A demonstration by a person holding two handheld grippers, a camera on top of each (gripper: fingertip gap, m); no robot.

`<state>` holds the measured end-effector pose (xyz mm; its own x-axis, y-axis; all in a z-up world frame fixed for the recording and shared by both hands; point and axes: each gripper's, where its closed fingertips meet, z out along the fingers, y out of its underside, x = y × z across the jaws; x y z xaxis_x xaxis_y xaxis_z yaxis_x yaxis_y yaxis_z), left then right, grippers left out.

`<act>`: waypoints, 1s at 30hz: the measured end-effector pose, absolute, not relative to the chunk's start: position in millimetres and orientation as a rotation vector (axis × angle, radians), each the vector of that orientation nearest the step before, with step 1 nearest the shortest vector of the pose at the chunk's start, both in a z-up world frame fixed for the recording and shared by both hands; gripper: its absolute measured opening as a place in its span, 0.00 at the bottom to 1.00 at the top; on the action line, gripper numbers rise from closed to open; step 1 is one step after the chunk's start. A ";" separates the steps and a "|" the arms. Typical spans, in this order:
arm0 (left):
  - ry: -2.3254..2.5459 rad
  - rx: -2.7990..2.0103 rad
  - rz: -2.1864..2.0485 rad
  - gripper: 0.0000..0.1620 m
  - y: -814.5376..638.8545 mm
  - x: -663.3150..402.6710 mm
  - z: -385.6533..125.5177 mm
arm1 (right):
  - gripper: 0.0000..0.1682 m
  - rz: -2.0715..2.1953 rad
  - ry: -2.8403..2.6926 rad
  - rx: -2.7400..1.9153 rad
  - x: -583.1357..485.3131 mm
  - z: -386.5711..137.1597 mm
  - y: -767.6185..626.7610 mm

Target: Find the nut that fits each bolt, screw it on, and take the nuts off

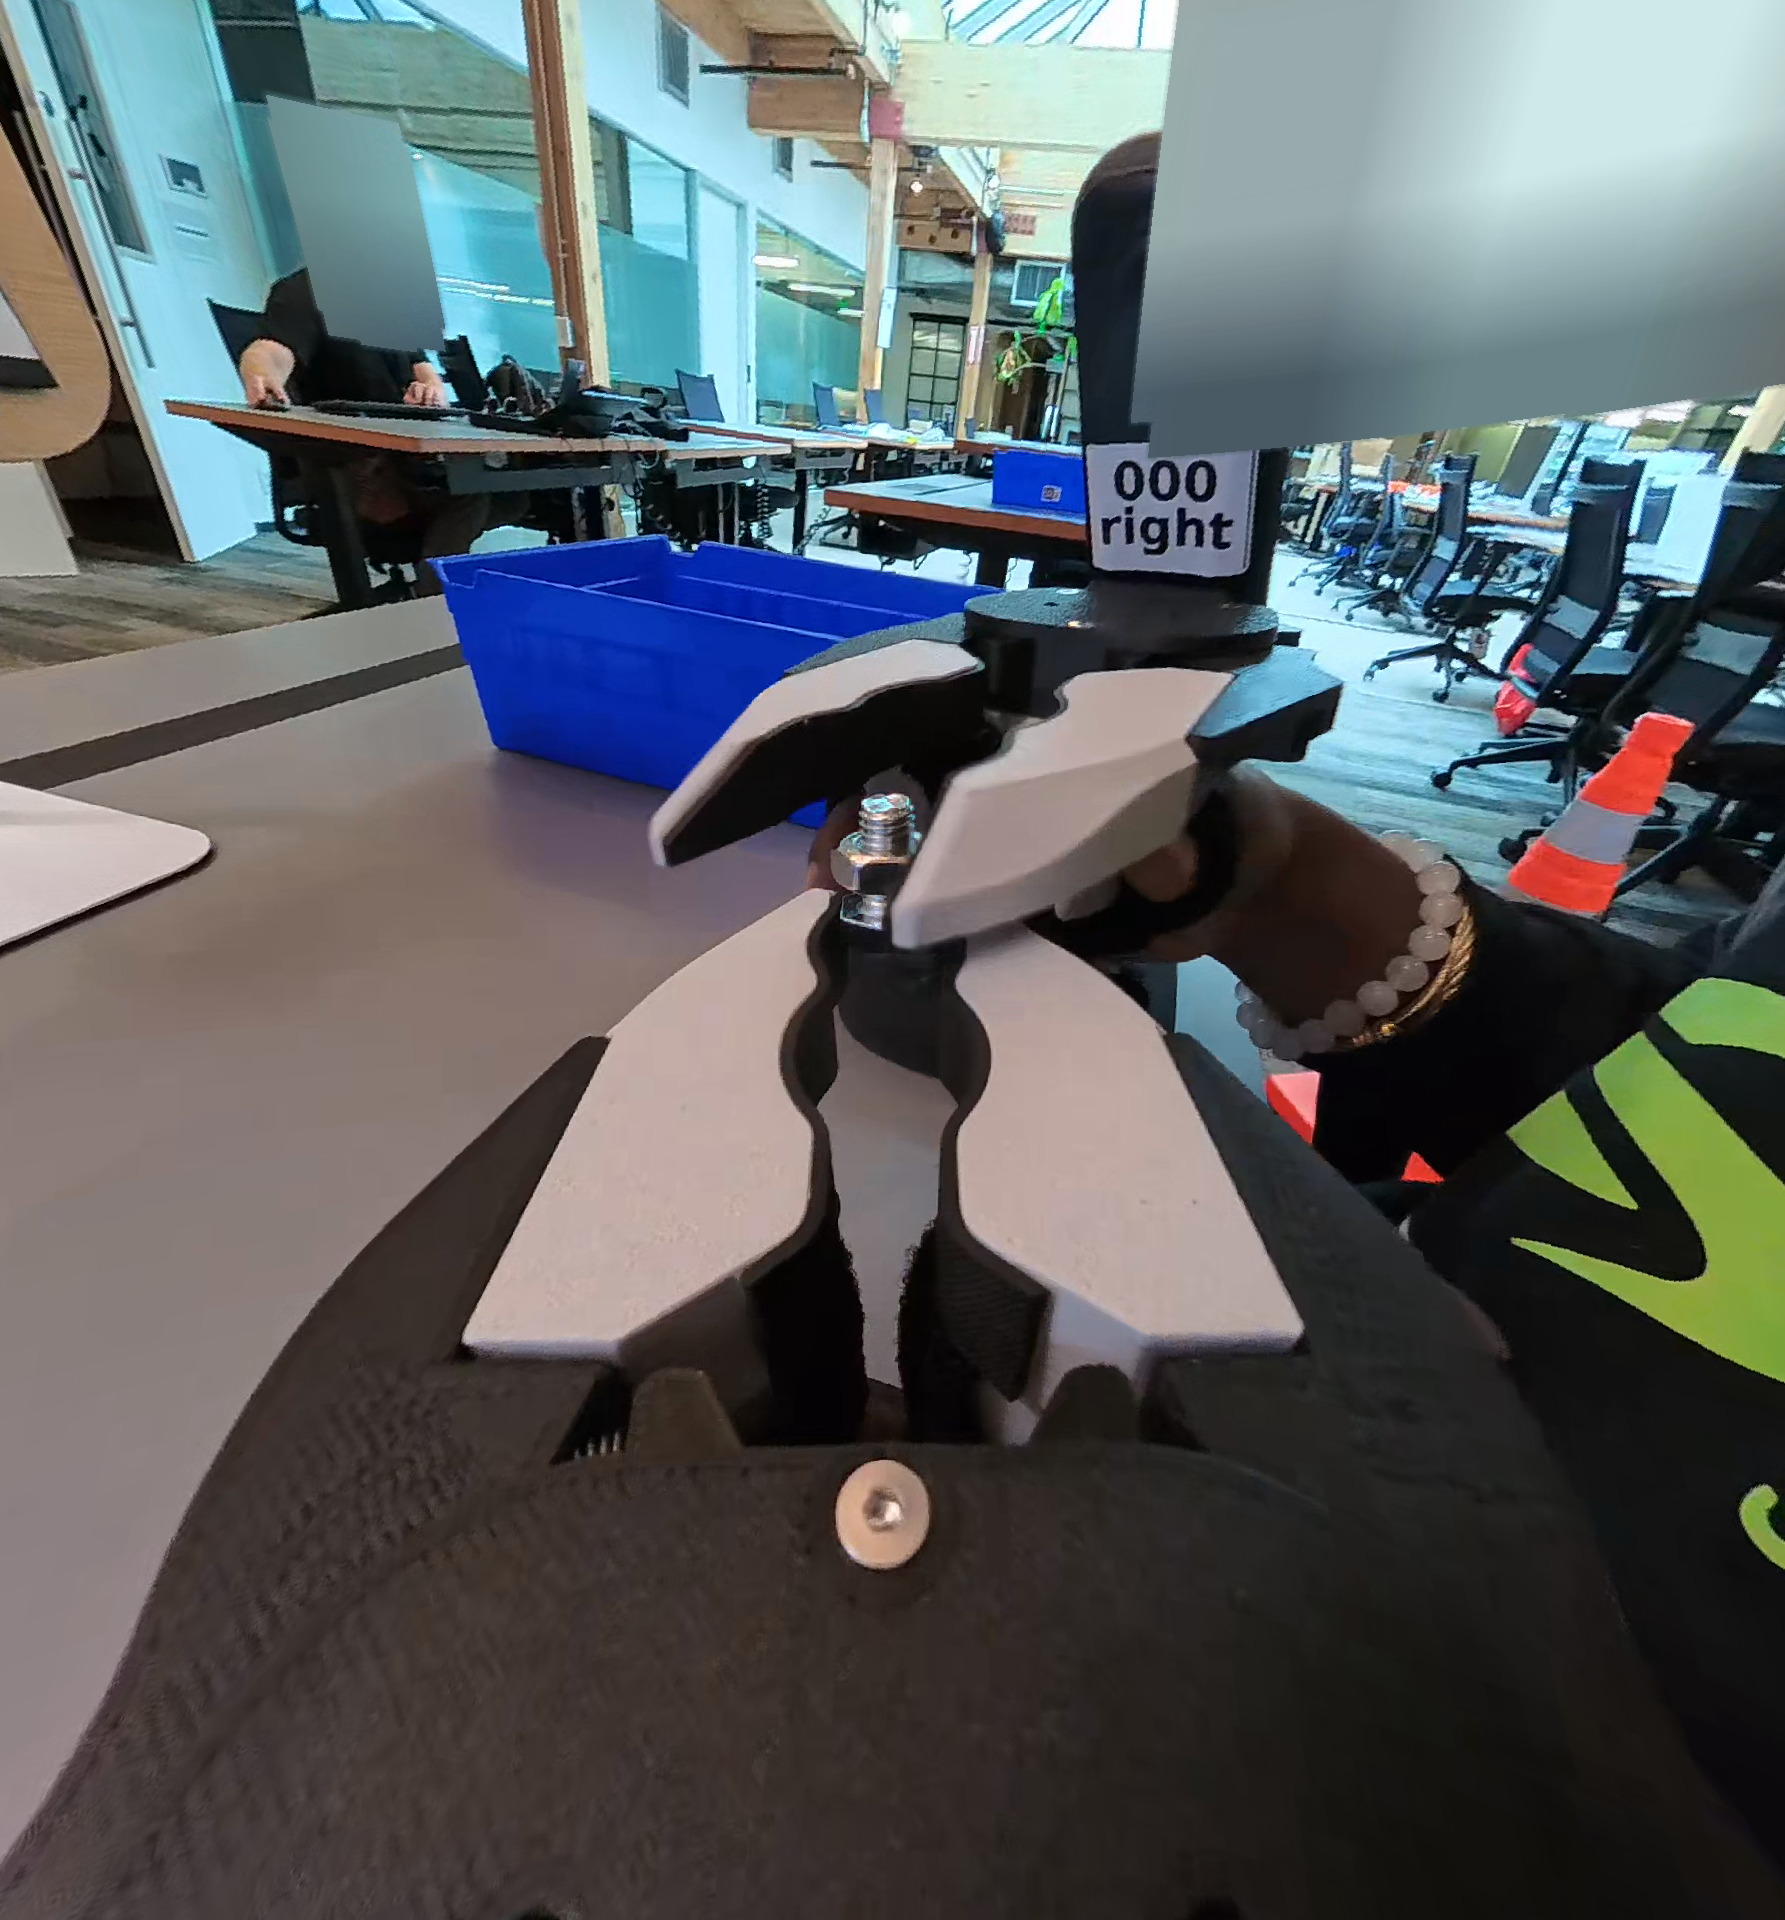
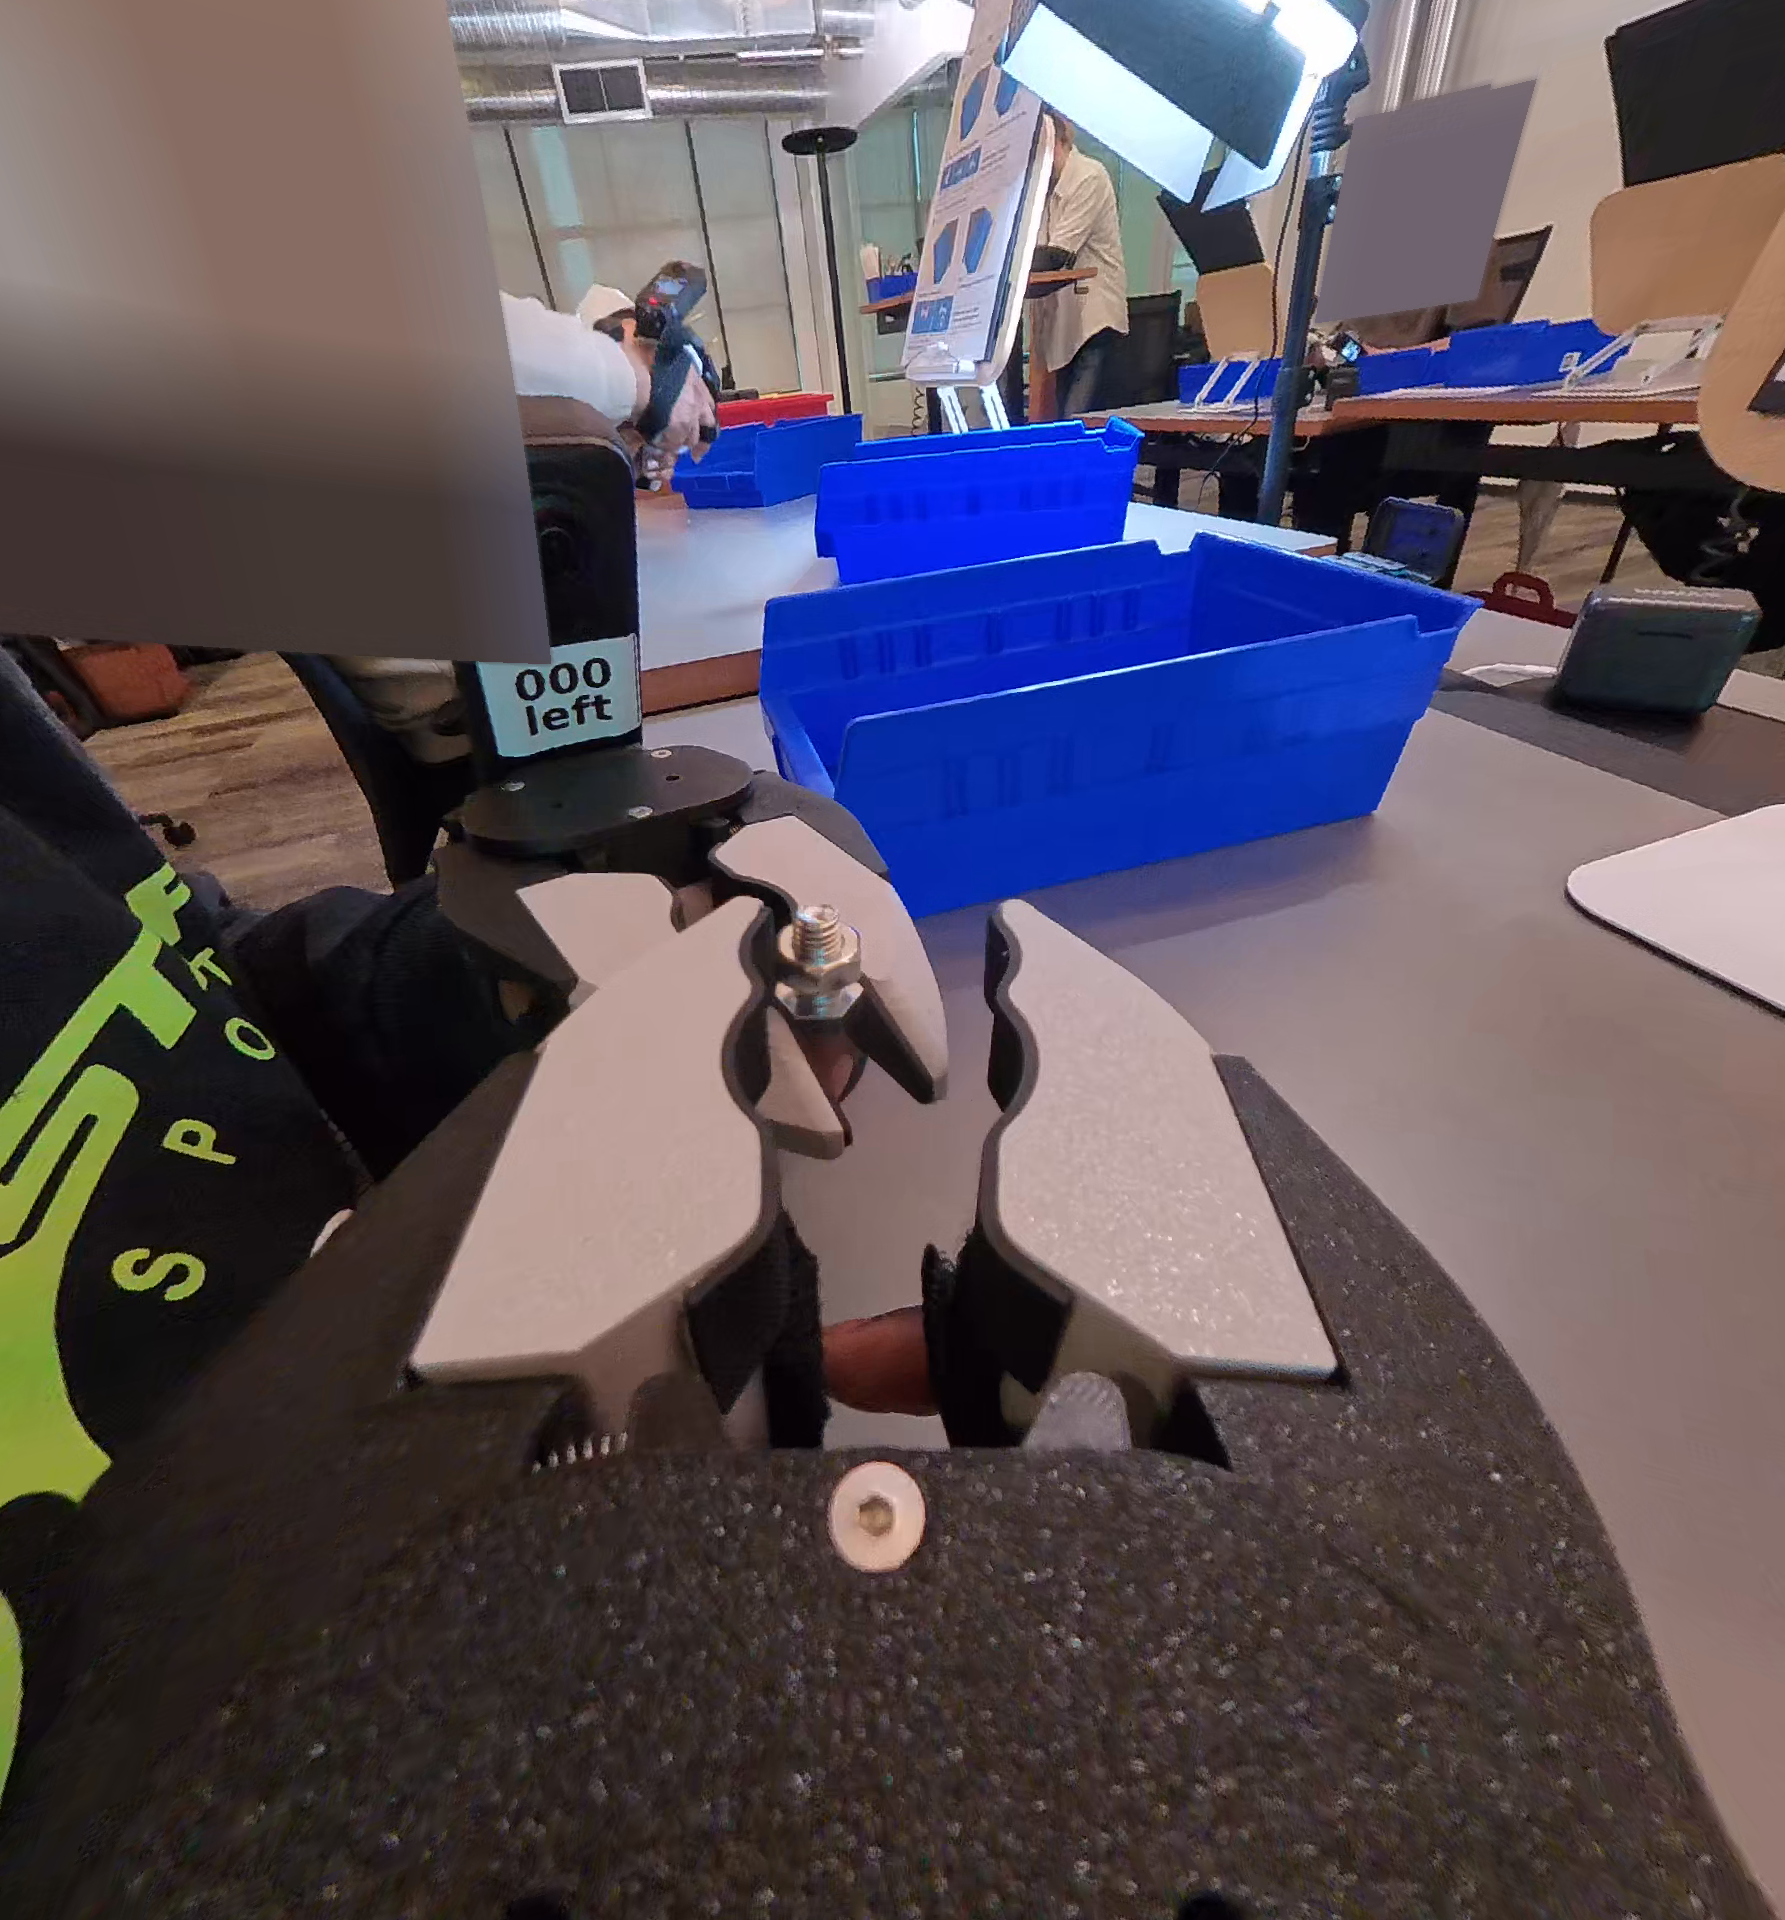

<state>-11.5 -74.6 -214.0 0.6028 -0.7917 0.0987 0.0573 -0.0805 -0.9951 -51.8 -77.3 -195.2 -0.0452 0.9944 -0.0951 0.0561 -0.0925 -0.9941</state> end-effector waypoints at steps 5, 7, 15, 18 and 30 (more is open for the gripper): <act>0.636 -1.482 -0.825 0.09 -75.4 -13.1 -210.9 | 0.22 1.295 -1.243 -1.274 -40.9 -192.4 -76.7; 0.628 -1.480 -0.821 0.09 -74.6 -14.6 -210.6 | 0.18 1.289 -1.233 -1.275 -35.8 -192.3 -74.2; 0.639 -1.478 -0.825 0.09 -75.5 -14.2 -211.4 | 0.12 1.320 -1.180 -1.273 -27.6 -189.6 -70.4; 0.647 -1.482 -0.818 0.09 -75.6 -13.3 -212.7 | 0.23 1.350 -1.209 -1.259 -35.5 -190.1 -78.9; 0.670 -1.465 -0.823 0.09 -78.6 -10.8 -212.3 | 0.24 1.371 -1.205 -1.258 -49.7 -192.6 -80.5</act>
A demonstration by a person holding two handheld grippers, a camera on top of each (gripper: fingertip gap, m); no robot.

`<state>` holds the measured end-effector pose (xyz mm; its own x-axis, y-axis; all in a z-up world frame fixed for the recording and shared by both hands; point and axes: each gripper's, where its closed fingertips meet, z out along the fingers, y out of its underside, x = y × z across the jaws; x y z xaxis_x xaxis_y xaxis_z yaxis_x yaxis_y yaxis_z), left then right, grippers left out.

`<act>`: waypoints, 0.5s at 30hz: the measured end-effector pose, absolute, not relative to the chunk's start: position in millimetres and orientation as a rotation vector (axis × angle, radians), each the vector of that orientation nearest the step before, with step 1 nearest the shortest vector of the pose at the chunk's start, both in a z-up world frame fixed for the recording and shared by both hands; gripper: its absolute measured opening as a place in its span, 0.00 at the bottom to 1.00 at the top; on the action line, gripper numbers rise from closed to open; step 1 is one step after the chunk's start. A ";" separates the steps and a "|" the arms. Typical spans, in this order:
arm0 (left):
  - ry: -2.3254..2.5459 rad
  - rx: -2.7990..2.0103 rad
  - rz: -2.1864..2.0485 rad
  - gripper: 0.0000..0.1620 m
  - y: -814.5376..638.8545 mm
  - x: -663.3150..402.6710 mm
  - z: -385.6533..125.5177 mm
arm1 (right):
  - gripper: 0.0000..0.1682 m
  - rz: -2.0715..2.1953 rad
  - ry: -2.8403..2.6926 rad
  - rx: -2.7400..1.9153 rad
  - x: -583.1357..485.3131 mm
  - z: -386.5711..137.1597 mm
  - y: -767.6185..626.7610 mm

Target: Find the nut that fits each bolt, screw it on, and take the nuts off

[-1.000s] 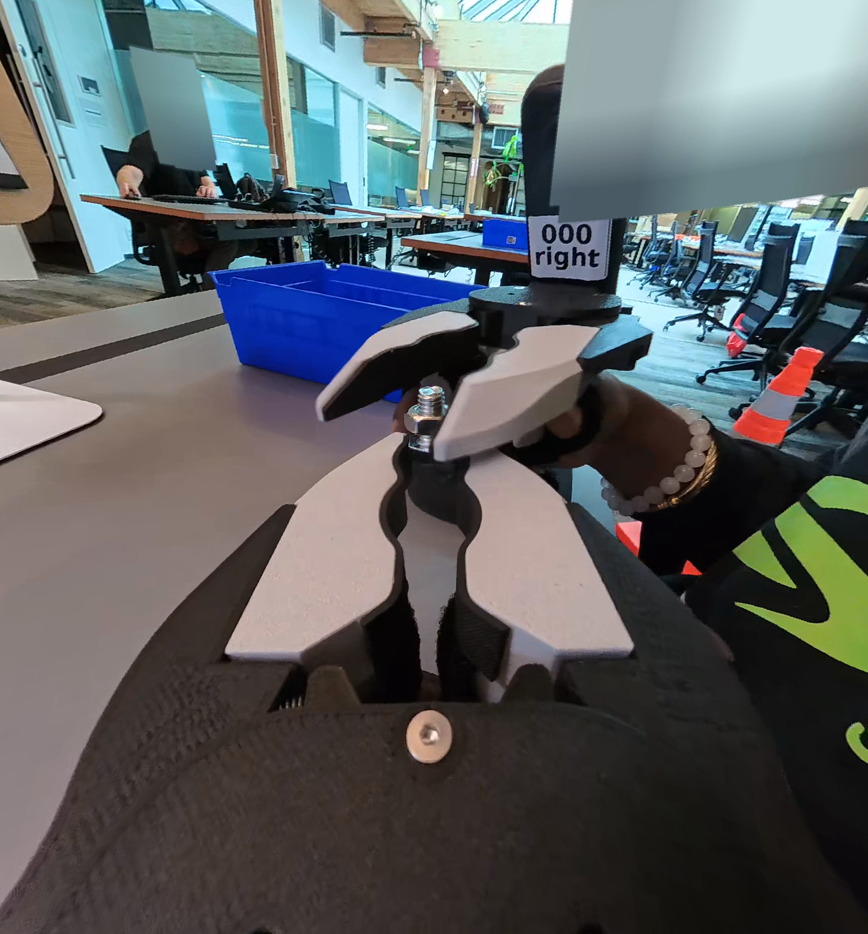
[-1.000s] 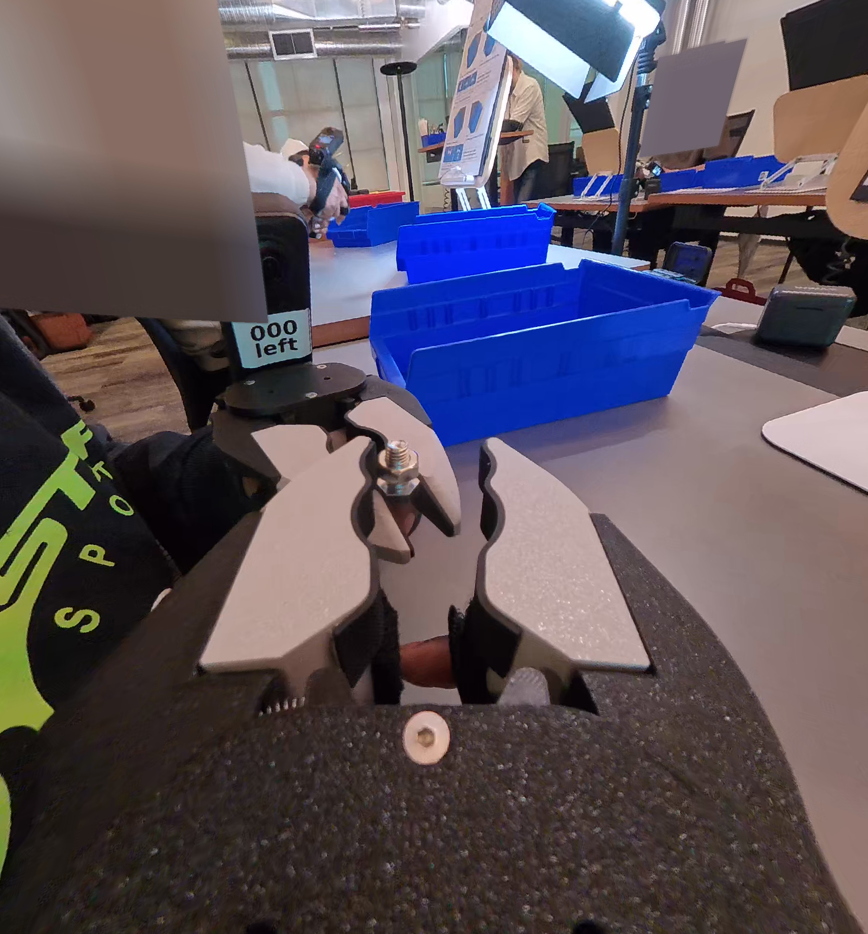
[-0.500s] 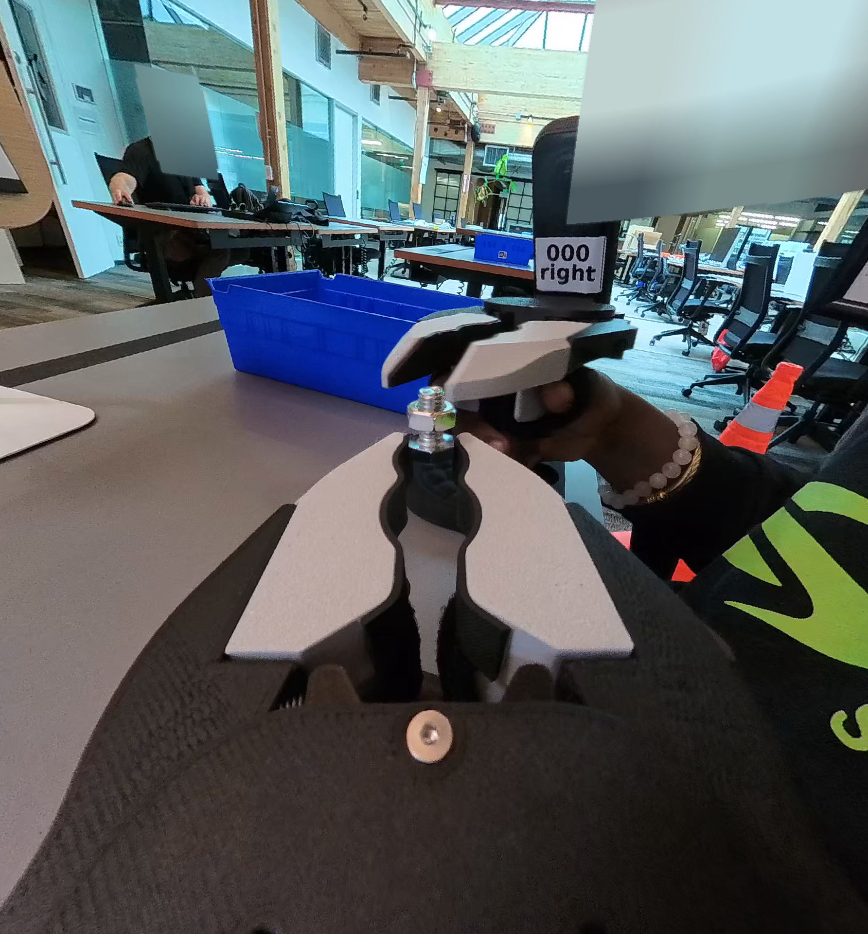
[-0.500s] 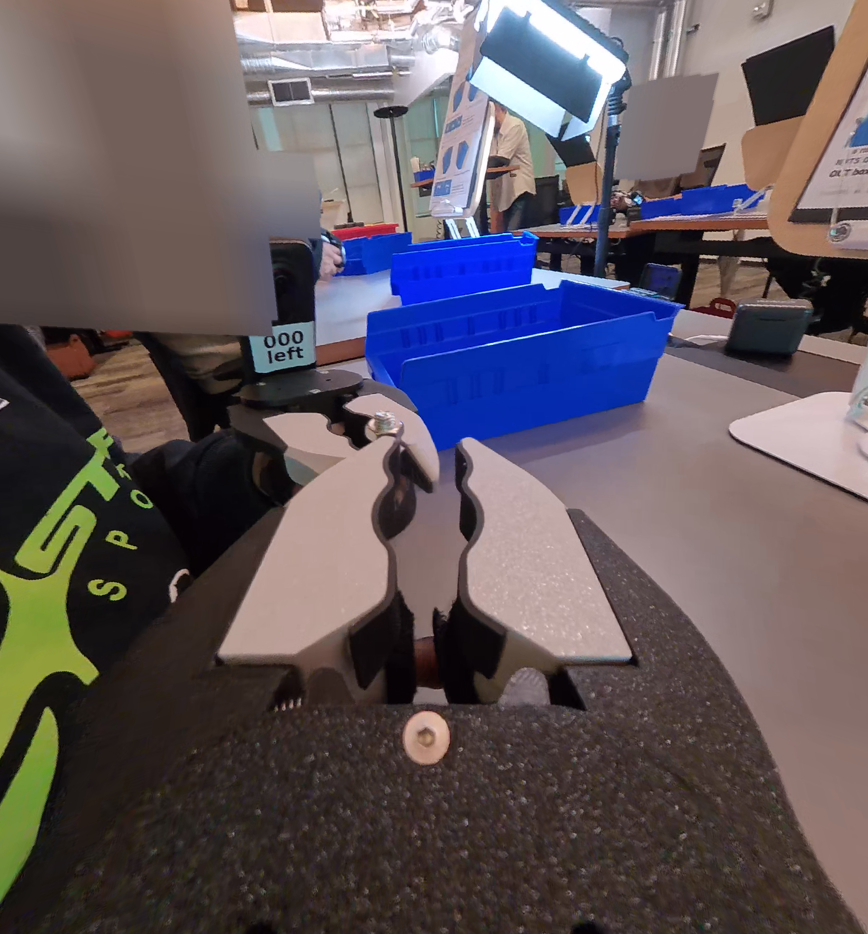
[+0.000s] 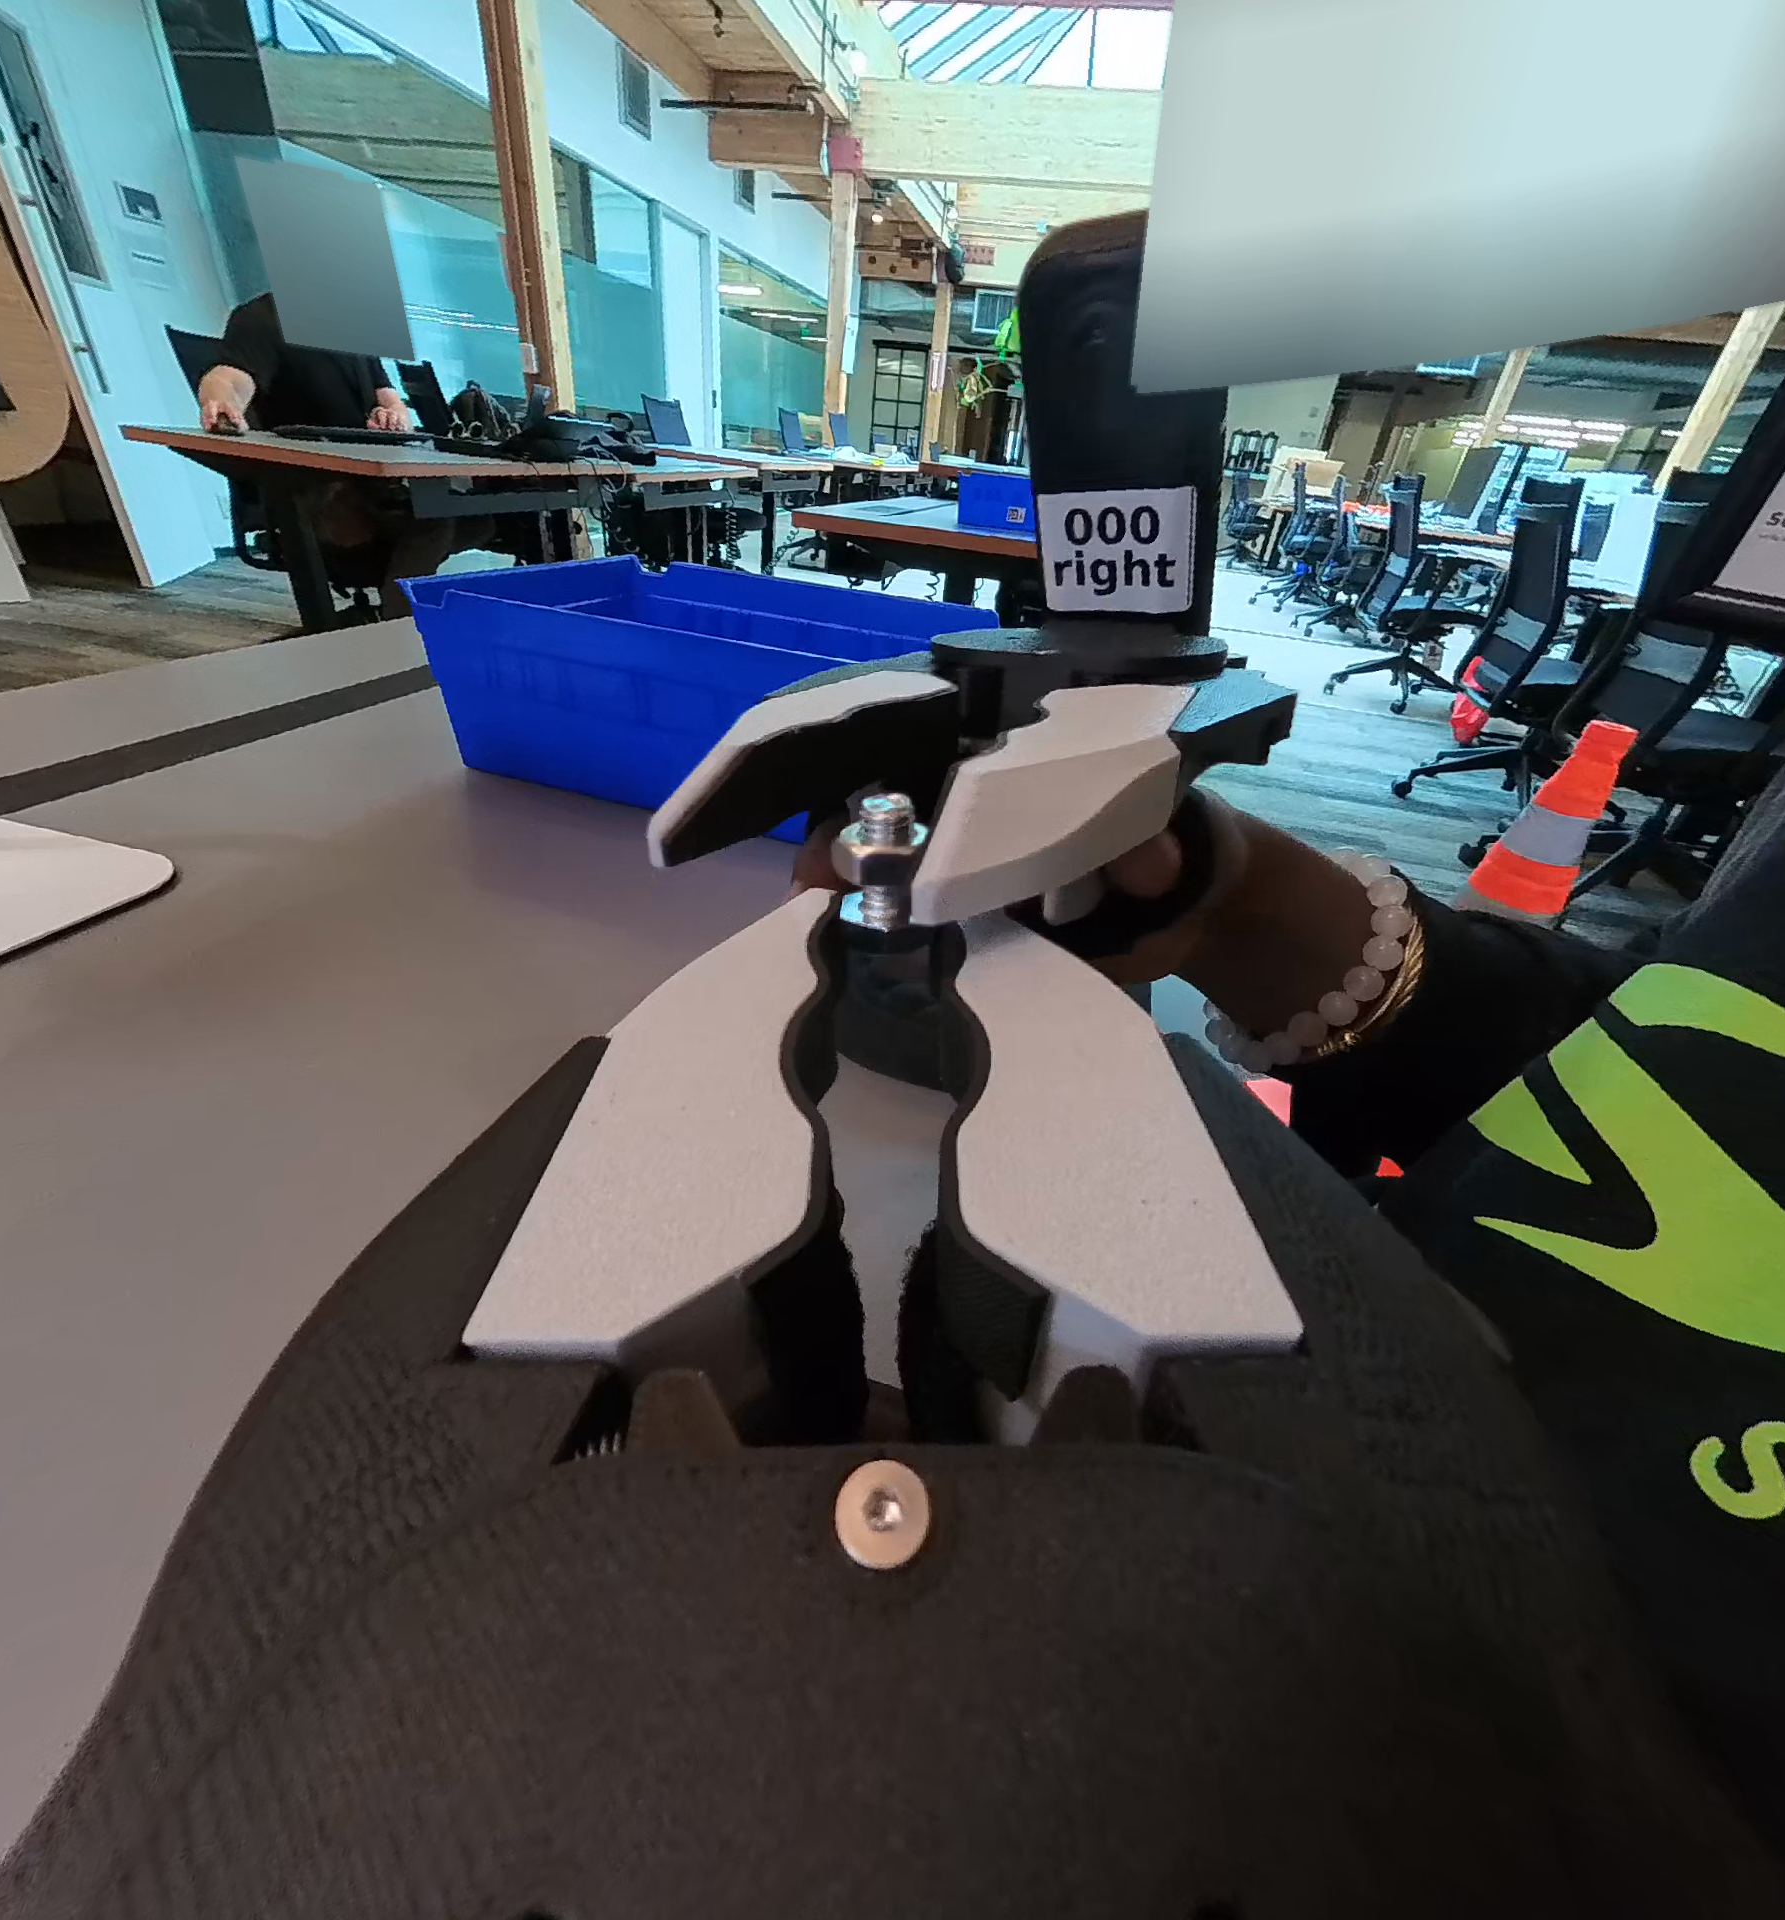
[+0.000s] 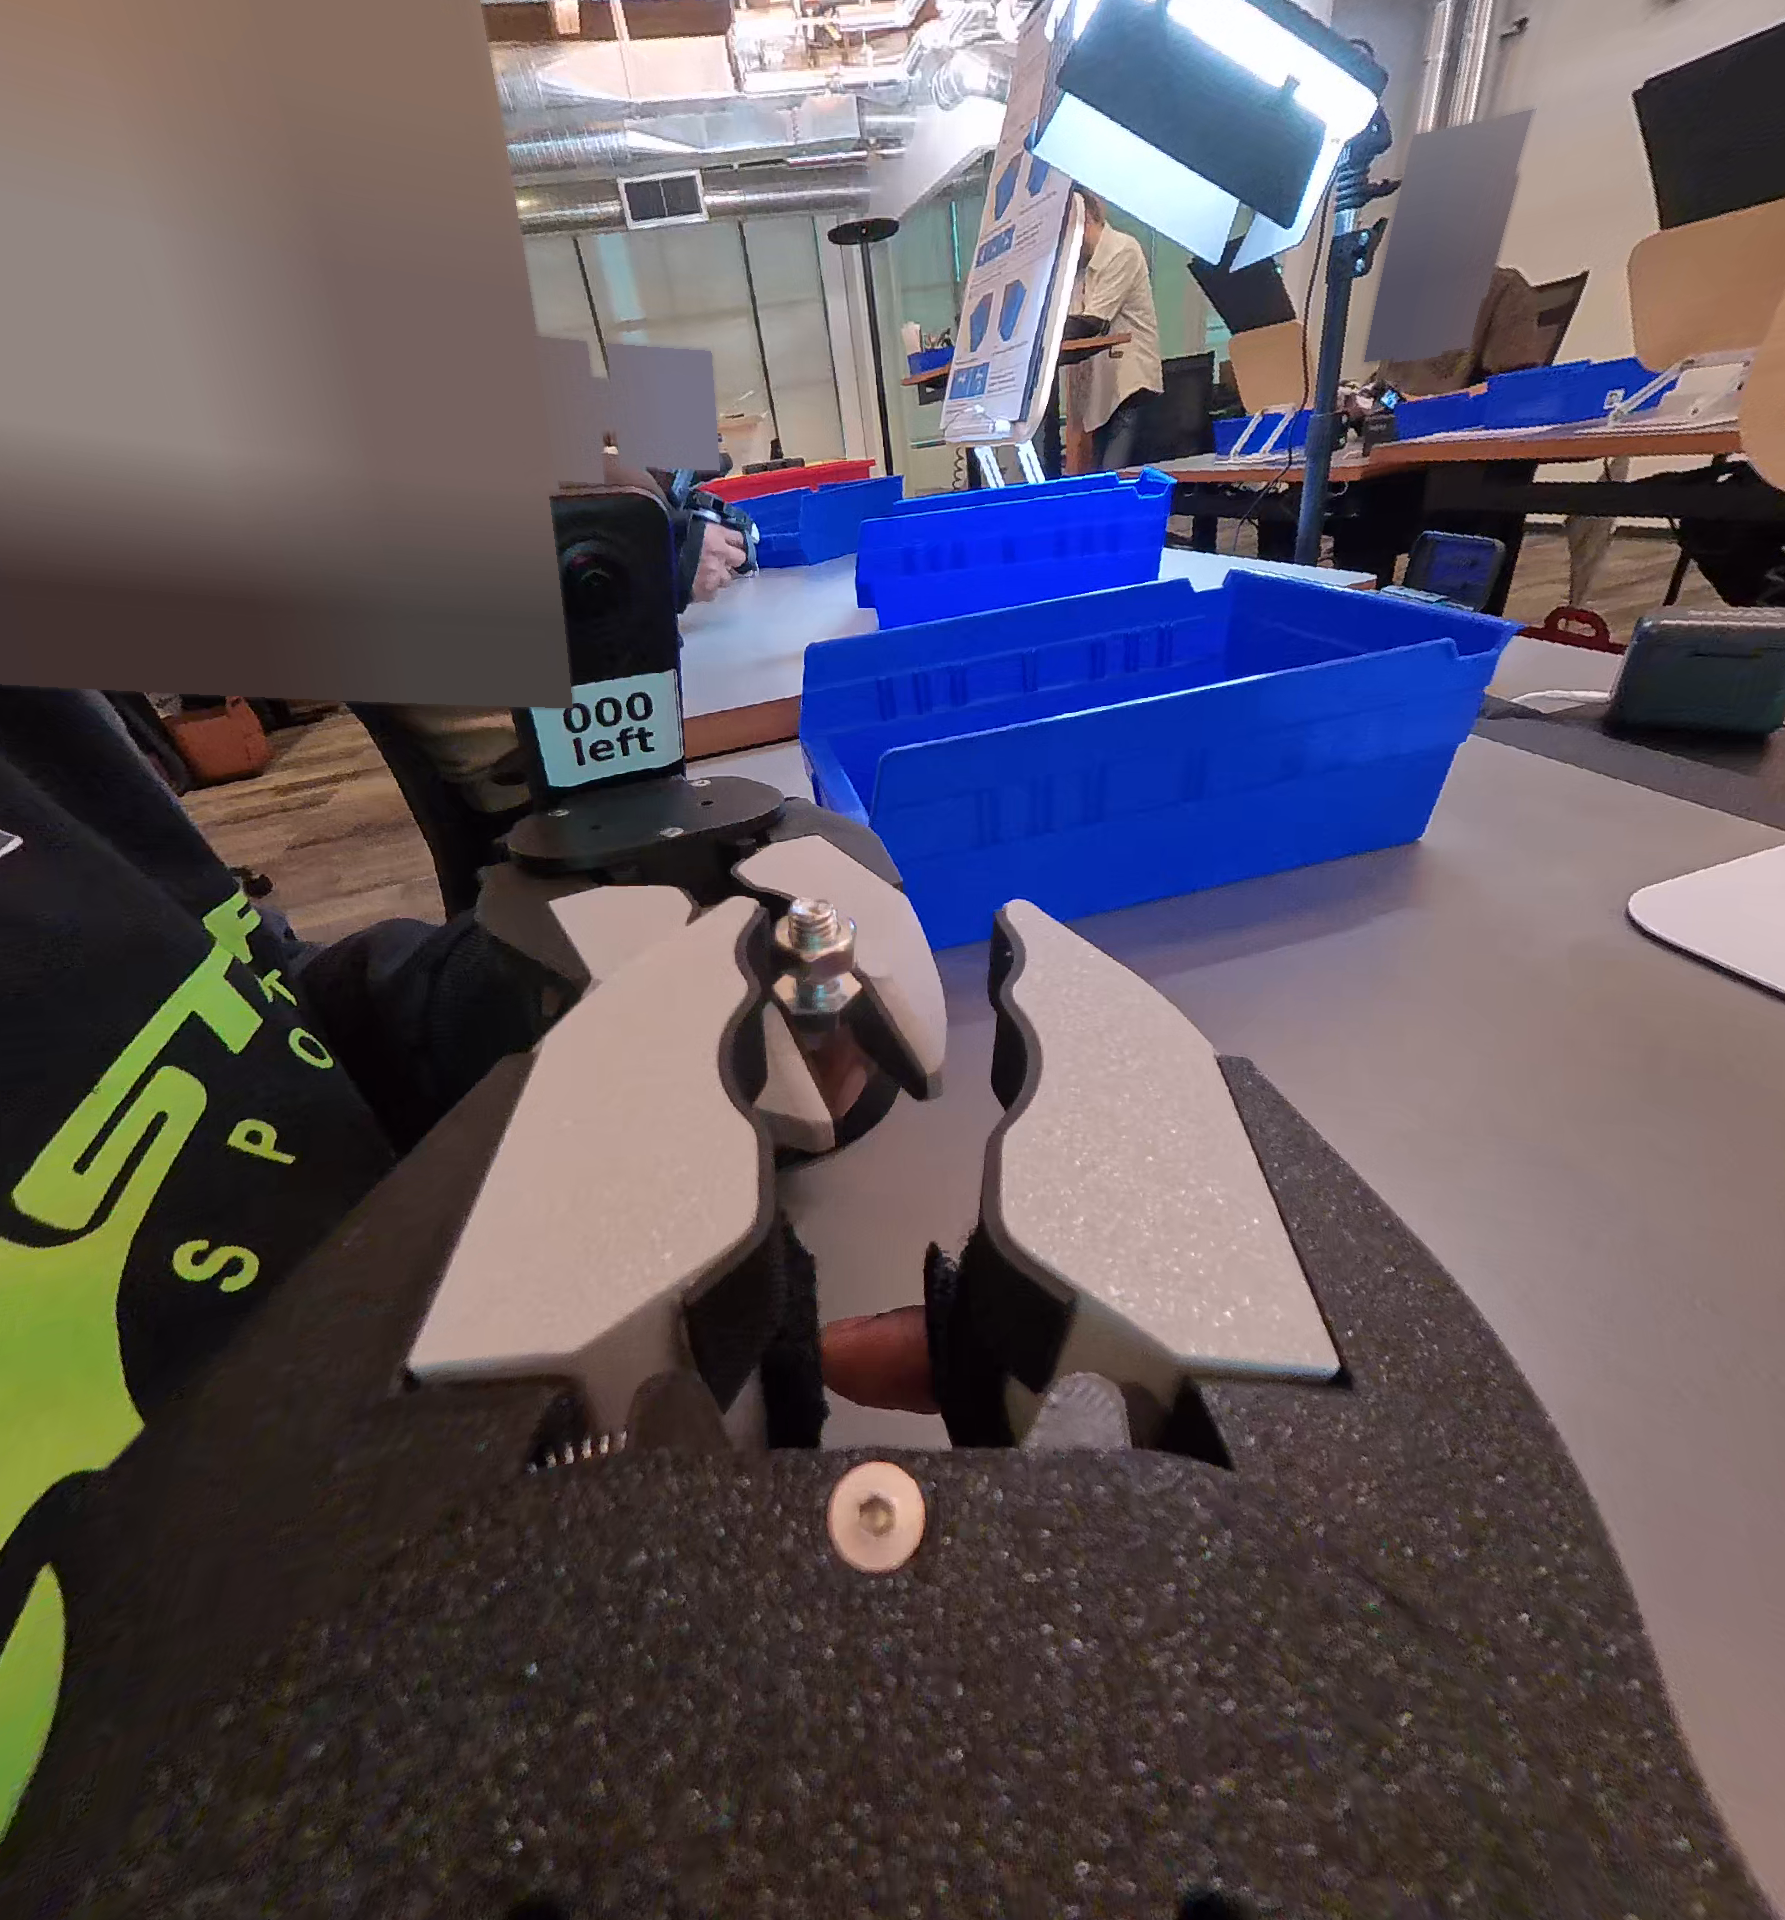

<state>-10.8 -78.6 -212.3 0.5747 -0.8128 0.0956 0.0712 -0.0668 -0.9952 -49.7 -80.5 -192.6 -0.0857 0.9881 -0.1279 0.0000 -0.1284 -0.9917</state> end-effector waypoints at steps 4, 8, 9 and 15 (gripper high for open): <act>0.657 -1.461 -0.832 0.09 -78.0 -12.8 -210.8 | 0.21 1.368 -1.210 -1.237 -37.2 -190.7 -78.6; 0.662 -1.451 -0.837 0.09 -79.4 -12.5 -209.8 | 0.08 1.312 -1.140 -1.266 -23.7 -190.9 -62.6; 0.665 -1.454 -0.834 0.09 -79.2 -12.3 -210.5 | 0.07 1.319 -1.135 -1.266 -22.1 -190.5 -62.2; 0.674 -1.459 -0.830 0.09 -79.4 -11.2 -211.8 | 0.20 1.370 -1.184 -1.240 -30.7 -189.7 -76.6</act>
<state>-11.2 -79.4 -211.8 0.5682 -0.8173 0.0952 0.0745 -0.0641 -0.9952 -30.7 -76.6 -189.7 -0.0783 0.9895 -0.1212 -0.0241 -0.1234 -0.9921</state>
